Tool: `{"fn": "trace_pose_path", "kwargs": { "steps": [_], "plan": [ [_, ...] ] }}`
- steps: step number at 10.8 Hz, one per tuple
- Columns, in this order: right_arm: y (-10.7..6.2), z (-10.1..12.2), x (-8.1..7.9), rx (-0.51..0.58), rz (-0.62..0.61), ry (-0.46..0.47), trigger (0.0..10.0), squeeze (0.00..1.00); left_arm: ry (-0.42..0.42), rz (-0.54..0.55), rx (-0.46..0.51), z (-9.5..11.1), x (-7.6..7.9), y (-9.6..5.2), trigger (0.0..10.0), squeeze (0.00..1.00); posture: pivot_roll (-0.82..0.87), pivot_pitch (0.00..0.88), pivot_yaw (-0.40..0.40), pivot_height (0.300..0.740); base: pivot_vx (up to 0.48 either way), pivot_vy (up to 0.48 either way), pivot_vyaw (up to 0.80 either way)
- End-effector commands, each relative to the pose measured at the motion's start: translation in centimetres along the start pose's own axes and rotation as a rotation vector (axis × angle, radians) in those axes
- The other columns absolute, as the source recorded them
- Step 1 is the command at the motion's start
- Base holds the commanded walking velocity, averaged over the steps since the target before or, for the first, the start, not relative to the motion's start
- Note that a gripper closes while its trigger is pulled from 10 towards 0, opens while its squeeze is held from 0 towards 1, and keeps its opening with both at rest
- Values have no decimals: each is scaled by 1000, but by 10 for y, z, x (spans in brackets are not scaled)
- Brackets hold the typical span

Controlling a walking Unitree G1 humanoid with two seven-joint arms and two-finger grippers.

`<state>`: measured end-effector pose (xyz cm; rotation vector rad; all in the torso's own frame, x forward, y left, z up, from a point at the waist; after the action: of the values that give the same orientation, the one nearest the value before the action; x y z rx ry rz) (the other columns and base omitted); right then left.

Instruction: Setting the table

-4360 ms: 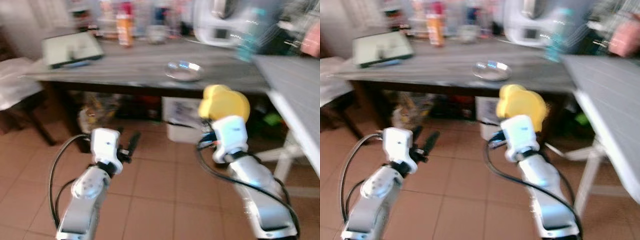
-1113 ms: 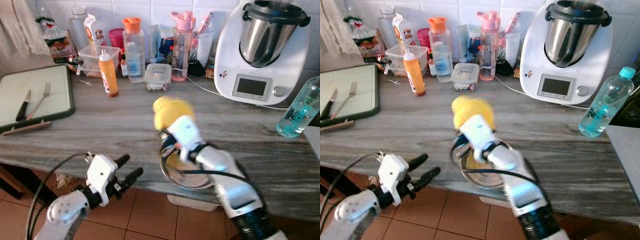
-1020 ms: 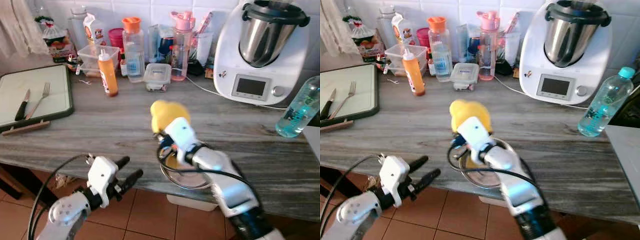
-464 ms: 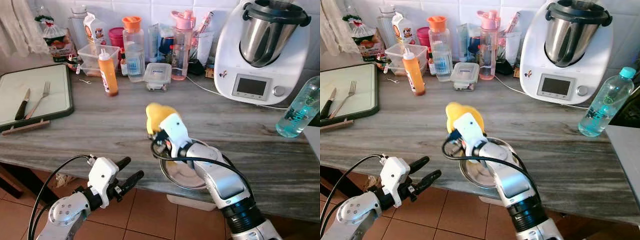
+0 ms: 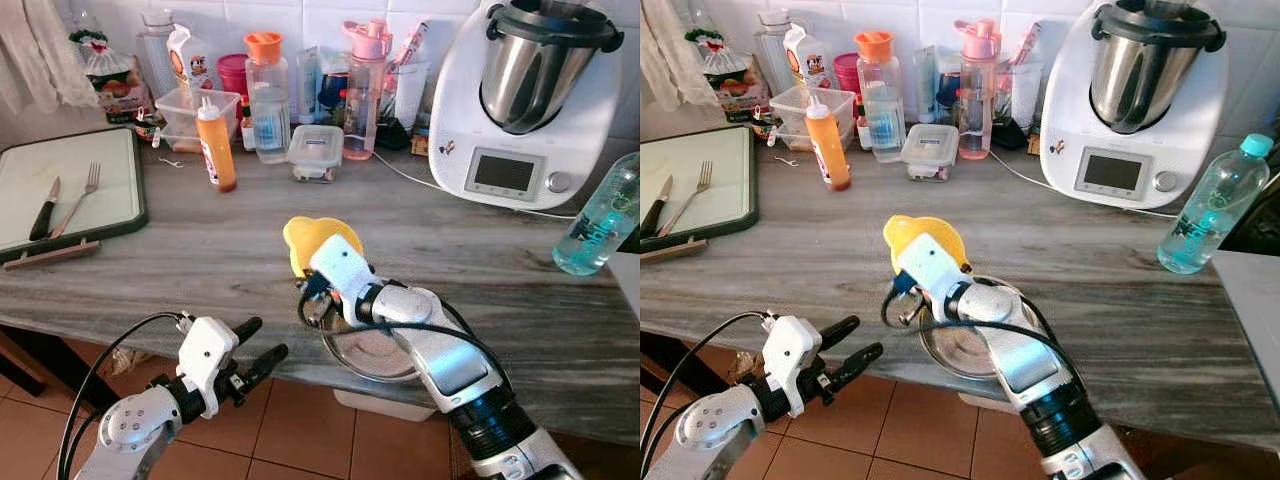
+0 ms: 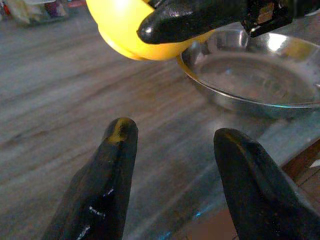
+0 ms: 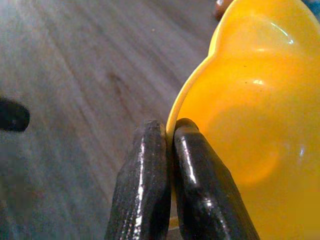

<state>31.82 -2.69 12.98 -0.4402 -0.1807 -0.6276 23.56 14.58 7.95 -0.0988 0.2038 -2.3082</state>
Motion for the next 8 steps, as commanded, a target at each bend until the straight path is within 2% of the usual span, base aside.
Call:
{"fn": "trace_pose_path", "kwargs": {
  "steps": [1, 5, 8],
  "plan": [
    [3, 6, 0, 11, 12, -59, 10000, 0, 7, -10, -14, -1, 0, 0, 10000, 0, 71, 20, -9, 740, 0, 0, 0],
    [5, 8, -2, 17, 55, -238, 10000, 0, -8, -5, -25, -4, 0, -1, 10000, 0, 73, 24, -8, 740, 0, 0, 0],
    [1, 3, 6, -9, 62, -293, 10000, 0, -18, -4, -31, -5, 0, -2, 10000, 0, 70, 28, -7, 740, 0, 0, 0]
  ]
}}
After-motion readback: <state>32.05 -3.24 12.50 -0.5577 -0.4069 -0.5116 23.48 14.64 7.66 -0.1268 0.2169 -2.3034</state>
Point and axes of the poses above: a point about 5 cm out from each wrist's last joint towards the gripper, its own y axis pointing out of the wrist towards the gripper, its own z axis along the axis of the wrist's last joint, x = y × z, the point moved 2 cm from there along y, pointing out of the wrist towards the gripper, and after that the axes turned 3 degrees about -y, right-handed, at the moved point
